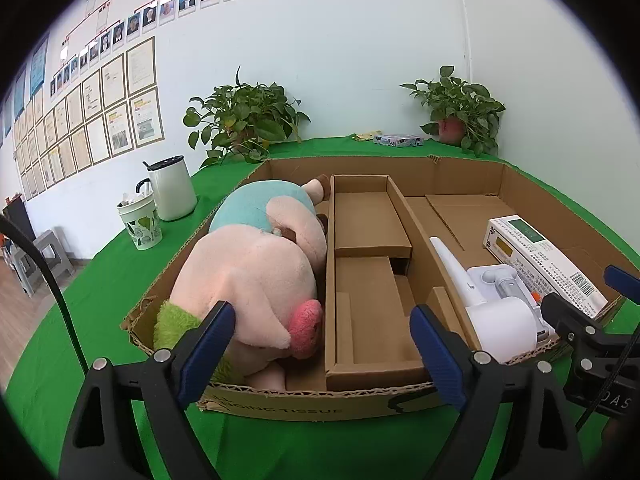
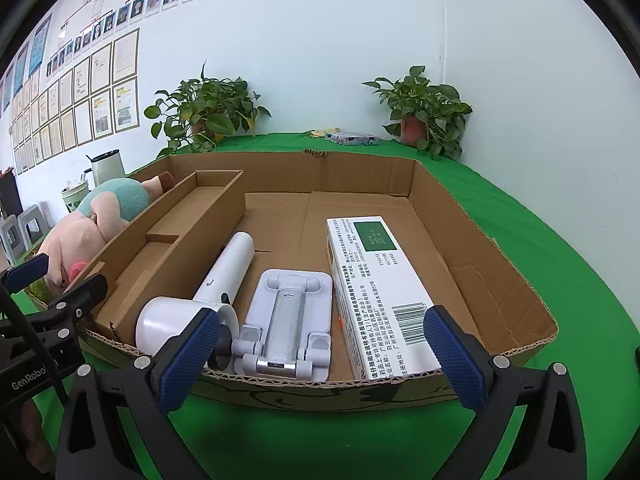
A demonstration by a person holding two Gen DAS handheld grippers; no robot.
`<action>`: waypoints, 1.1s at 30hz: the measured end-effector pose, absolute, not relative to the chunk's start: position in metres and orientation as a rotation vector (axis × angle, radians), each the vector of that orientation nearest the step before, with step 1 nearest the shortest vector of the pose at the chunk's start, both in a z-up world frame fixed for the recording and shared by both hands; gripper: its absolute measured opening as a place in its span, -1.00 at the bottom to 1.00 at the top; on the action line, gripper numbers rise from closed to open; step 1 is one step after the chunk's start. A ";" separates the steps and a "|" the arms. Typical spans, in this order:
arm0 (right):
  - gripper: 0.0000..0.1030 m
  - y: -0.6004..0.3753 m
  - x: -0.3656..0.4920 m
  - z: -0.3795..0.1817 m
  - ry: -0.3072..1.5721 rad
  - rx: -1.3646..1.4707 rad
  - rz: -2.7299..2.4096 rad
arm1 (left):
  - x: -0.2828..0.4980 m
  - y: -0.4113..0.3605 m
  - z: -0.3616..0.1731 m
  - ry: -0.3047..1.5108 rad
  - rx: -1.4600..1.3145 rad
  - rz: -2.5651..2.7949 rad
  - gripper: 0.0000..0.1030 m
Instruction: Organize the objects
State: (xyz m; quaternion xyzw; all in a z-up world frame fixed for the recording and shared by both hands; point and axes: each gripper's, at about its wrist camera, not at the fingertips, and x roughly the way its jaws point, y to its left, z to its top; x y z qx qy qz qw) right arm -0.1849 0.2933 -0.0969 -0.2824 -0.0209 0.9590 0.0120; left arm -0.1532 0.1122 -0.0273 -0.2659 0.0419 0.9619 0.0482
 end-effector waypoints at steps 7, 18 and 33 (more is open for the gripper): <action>0.99 0.293 -0.185 -0.096 -0.064 -0.880 2.990 | -0.153 0.112 -0.027 0.126 -0.811 2.932 0.73; 0.99 0.293 -0.185 -0.096 -0.064 -0.880 2.990 | -0.153 0.112 -0.027 0.125 -0.812 2.931 0.73; 0.99 0.293 -0.186 -0.098 -0.069 -0.881 2.989 | -0.152 0.113 -0.028 0.120 -0.813 2.928 0.73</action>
